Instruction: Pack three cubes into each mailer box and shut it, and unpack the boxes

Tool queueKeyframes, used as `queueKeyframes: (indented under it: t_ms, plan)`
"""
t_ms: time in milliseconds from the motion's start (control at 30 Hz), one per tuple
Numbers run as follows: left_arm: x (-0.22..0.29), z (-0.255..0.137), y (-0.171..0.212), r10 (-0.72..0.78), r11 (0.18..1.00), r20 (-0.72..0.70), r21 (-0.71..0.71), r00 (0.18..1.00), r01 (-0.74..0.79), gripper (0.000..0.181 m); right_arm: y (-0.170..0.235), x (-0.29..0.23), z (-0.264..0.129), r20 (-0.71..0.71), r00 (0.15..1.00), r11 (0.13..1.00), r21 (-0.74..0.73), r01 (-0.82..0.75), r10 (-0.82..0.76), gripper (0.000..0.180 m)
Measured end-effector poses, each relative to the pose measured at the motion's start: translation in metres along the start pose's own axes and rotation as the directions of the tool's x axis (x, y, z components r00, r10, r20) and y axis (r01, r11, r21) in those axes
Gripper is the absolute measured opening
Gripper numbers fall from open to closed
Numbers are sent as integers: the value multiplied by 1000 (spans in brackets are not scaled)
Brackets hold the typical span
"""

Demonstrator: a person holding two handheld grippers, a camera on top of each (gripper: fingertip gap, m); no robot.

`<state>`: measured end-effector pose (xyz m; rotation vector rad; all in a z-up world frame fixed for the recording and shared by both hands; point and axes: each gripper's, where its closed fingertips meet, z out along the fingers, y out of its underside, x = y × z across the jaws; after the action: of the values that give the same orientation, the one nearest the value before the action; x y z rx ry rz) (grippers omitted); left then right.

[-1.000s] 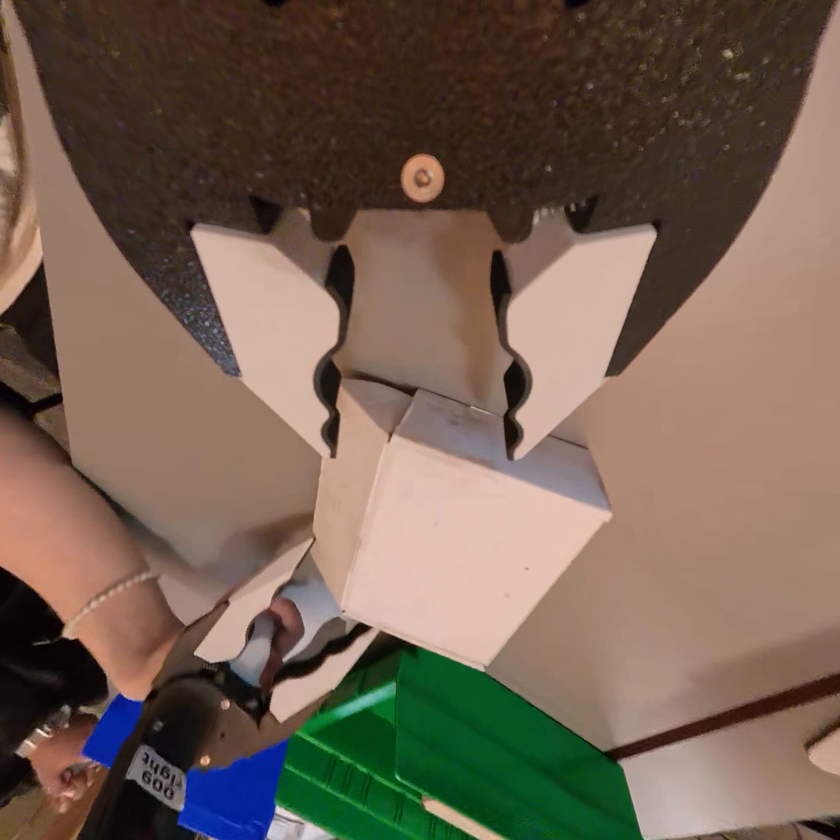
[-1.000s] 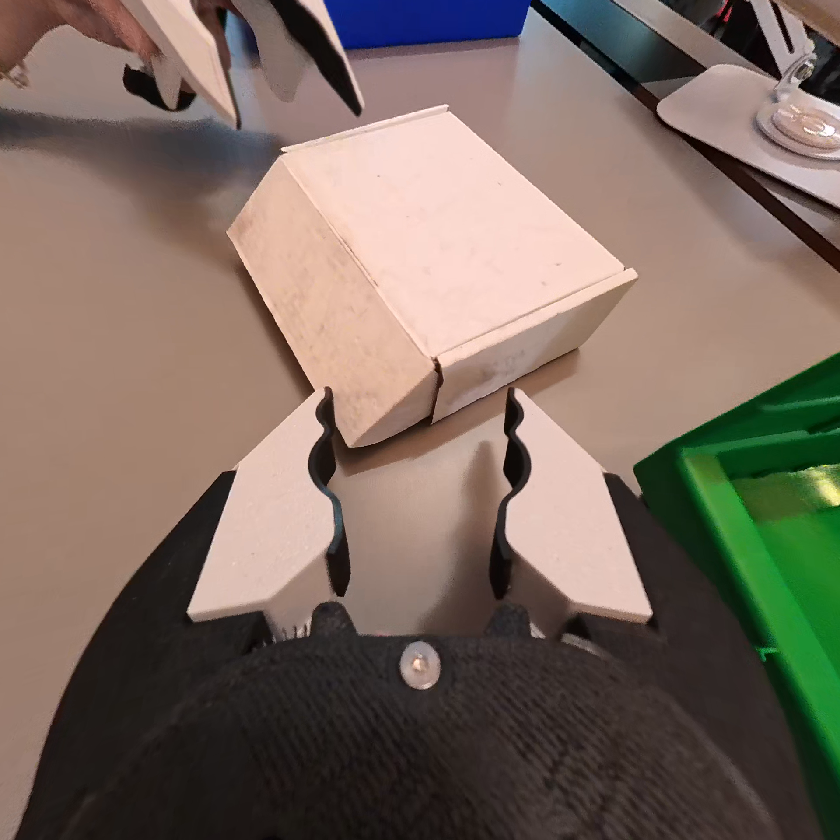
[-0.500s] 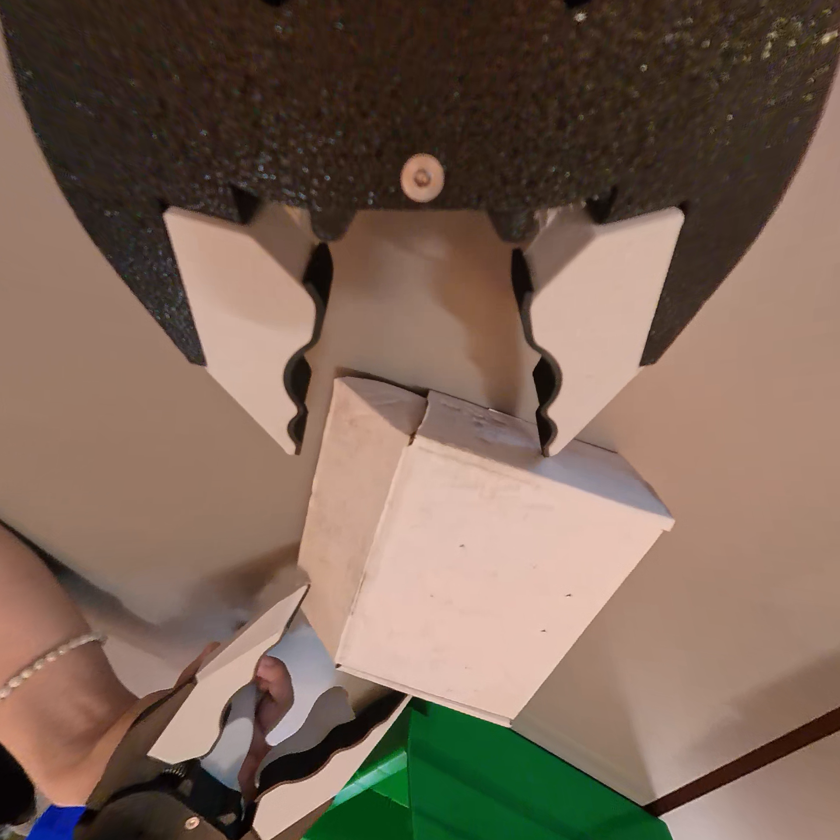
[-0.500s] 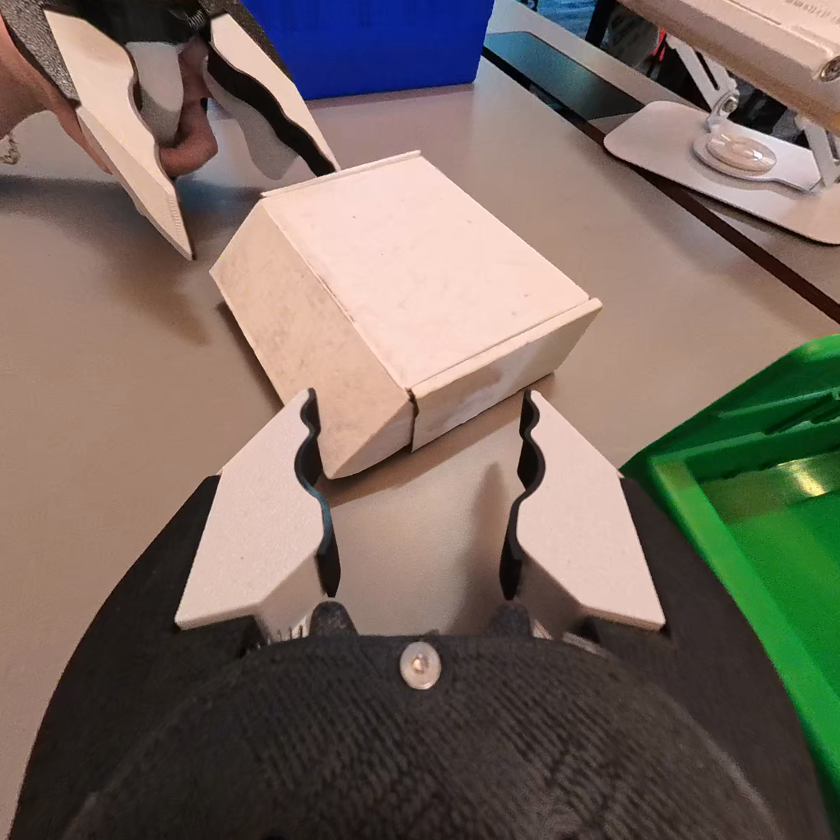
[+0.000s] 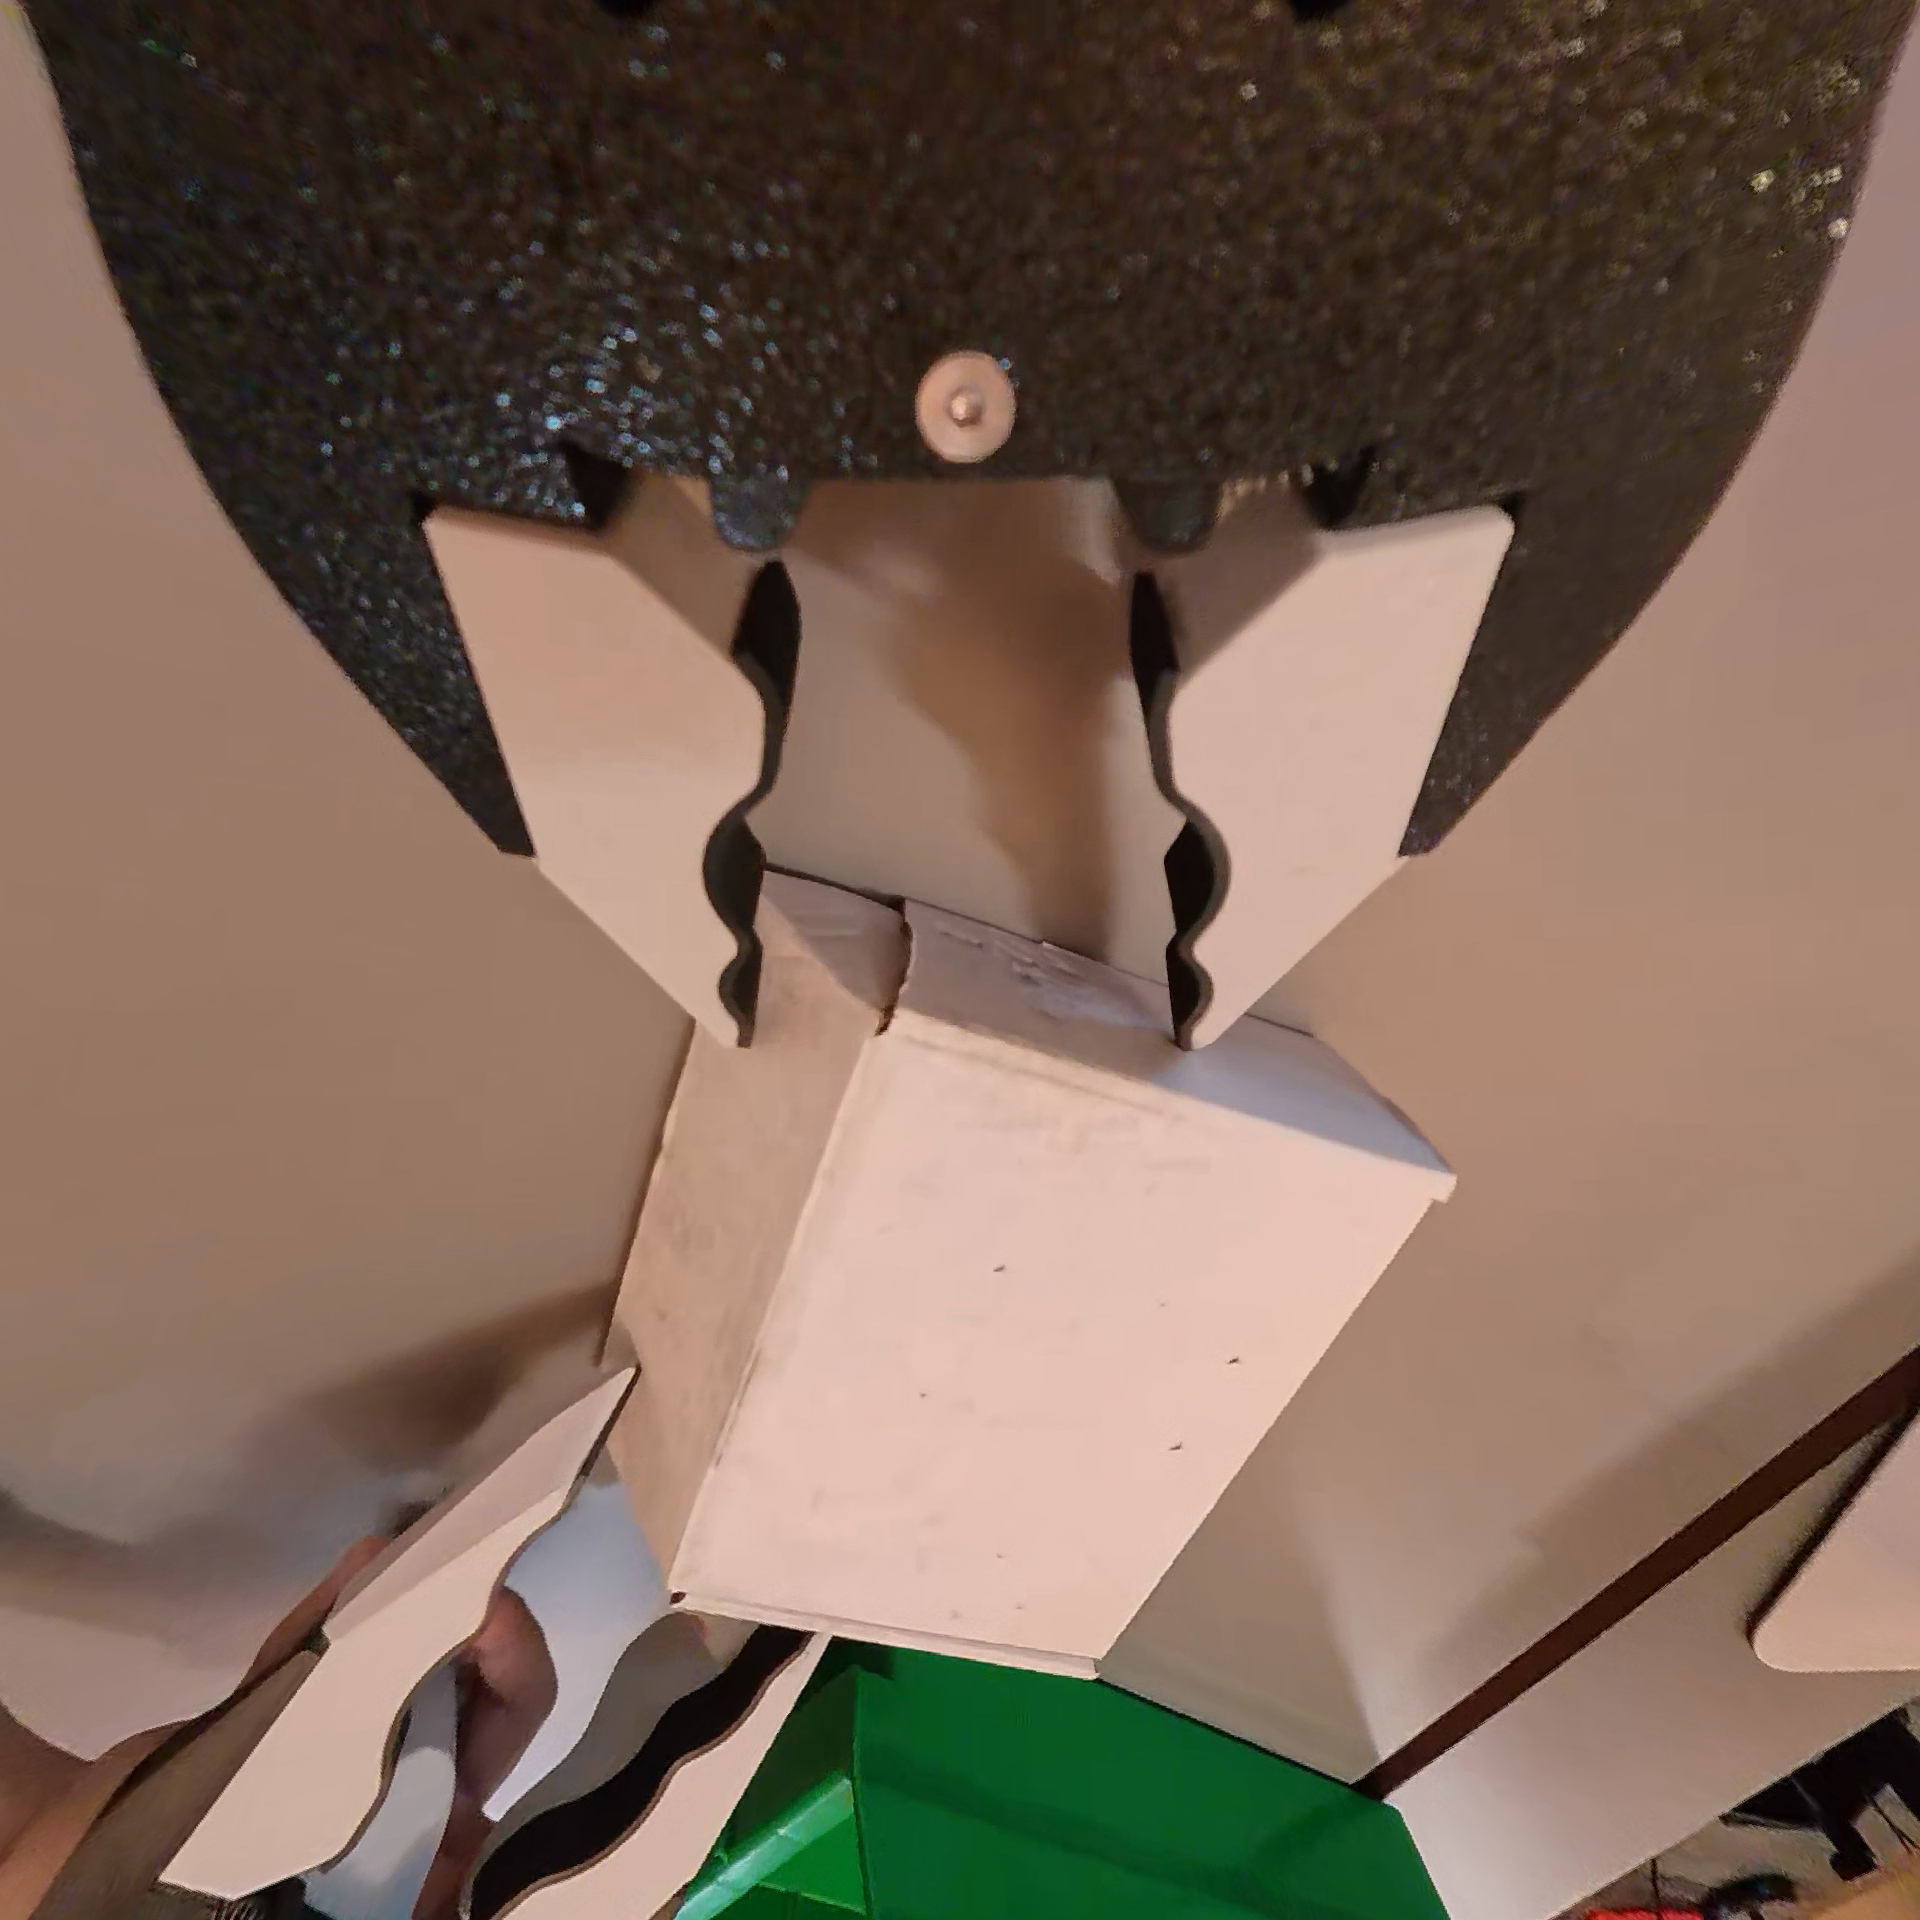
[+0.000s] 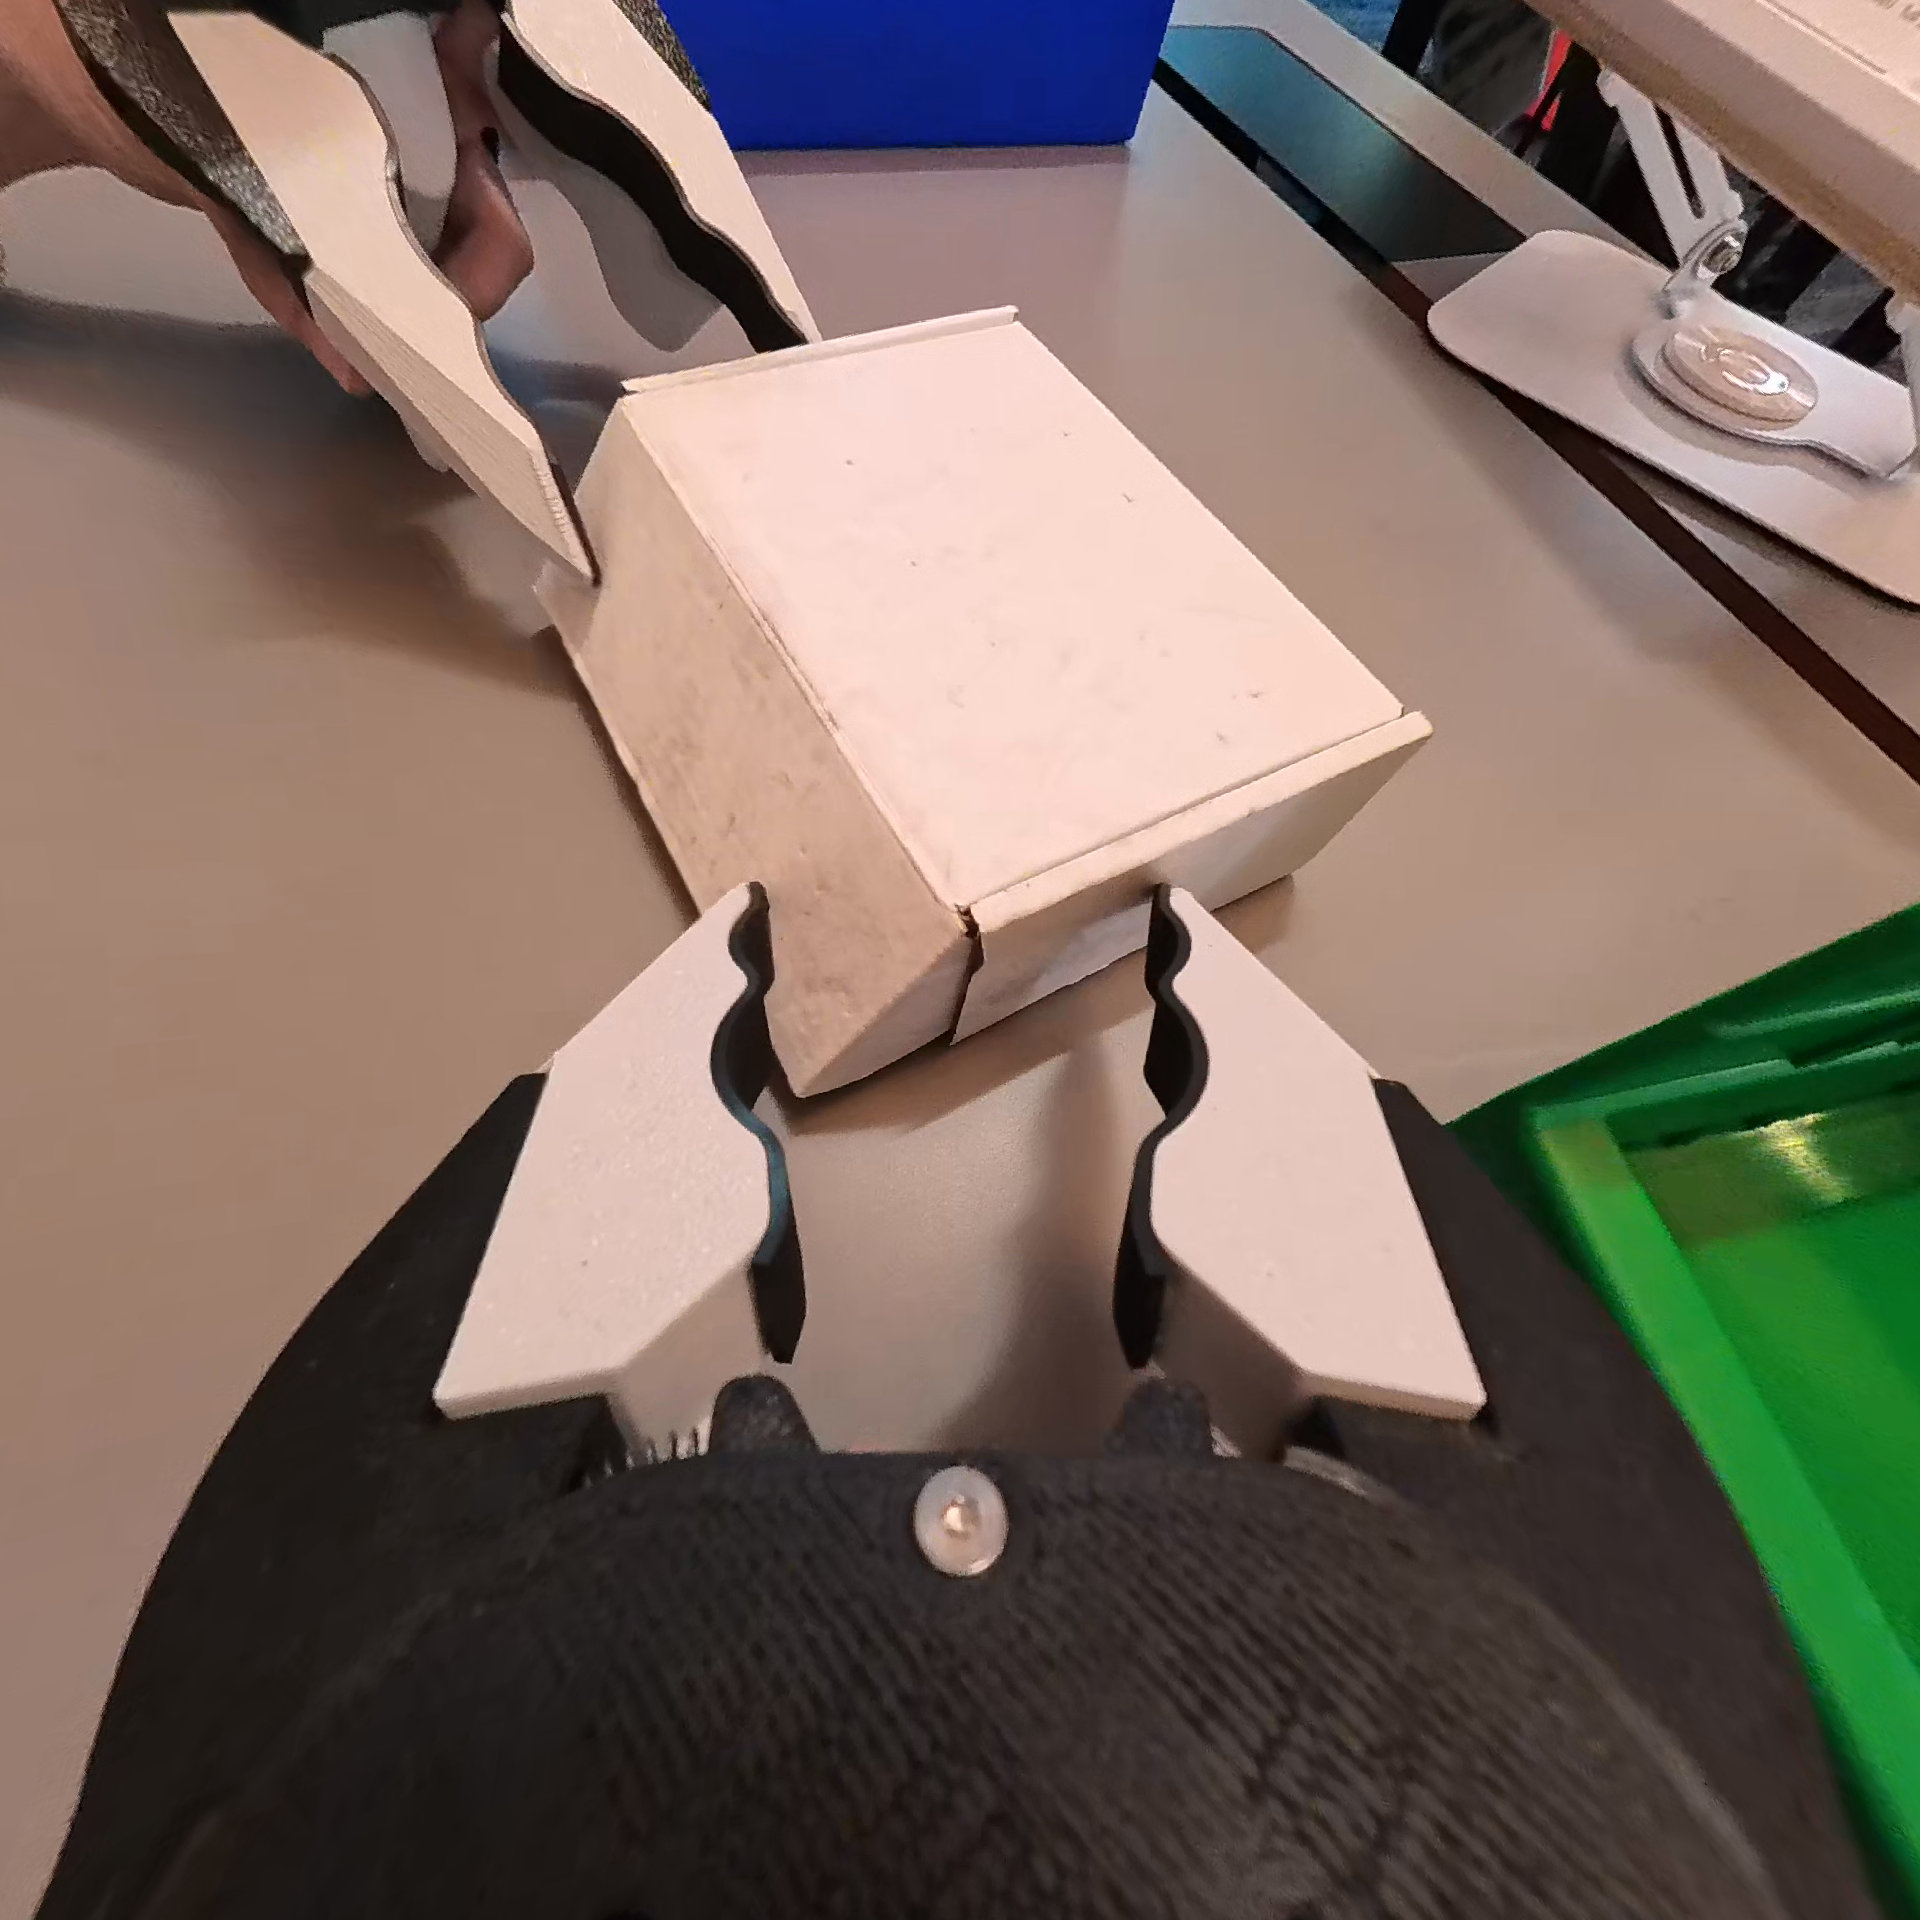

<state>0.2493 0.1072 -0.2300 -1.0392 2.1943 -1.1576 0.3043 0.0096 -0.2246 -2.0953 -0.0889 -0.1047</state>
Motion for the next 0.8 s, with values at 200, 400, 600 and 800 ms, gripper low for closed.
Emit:
queueKeyframes:
  t_ms: [200,400,600,800]
  plan:
    - [-4,2,1,31,999,25,10,999,-32,72,1,3,1,-15,1000,1000,-7,-7,6,66]
    - [-10,4,1,70,998,83,-4,994,-70,64,2,7,2,-59,998,999,-16,35,-36,56]
    - [-1,0,7,74,997,-40,-15,996,-74,70,11,3,-1,-49,988,988,-50,145,-148,66]
    - [-6,4,23,231,968,17,-105,973,-228,48,18,0,2,-20,976,973,-83,215,-217,47]
